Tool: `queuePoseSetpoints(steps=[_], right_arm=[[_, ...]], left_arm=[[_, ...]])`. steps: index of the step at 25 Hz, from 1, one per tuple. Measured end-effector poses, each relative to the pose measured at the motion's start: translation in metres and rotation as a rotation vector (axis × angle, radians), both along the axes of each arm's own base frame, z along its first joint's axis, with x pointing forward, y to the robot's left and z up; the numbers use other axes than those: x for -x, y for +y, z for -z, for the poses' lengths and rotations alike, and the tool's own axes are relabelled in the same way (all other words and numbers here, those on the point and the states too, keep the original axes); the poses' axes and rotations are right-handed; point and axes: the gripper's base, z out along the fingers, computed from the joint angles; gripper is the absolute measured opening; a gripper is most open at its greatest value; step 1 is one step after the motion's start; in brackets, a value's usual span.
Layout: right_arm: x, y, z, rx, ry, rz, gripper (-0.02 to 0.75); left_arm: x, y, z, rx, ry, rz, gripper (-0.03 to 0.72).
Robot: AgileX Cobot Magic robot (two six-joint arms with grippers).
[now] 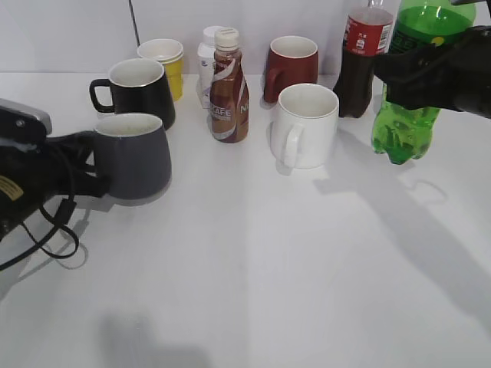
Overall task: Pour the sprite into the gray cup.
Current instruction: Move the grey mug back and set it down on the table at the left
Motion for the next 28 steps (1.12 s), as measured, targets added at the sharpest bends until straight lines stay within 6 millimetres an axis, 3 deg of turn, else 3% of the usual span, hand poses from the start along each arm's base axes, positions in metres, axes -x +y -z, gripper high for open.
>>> queuePoseSetpoints(steps=[9, 17, 28], right_arm=[[0.0, 0.0, 0.0, -0.001, 0.0, 0.0, 0.417], [0.0, 0.0, 0.0, -0.002, 0.0, 0.0, 0.417], [0.0, 0.0, 0.0, -0.022, 0.008, 0.007, 0.417]], left_arm=[[0.001, -0.002, 0.006, 0.011, -0.019, 0.02, 0.062], [0.025, 0.002, 0.015, 0.0, 0.025, 0.06, 0.111], [0.036, 0.004, 0.012, -0.005, 0.041, 0.071, 0.279]])
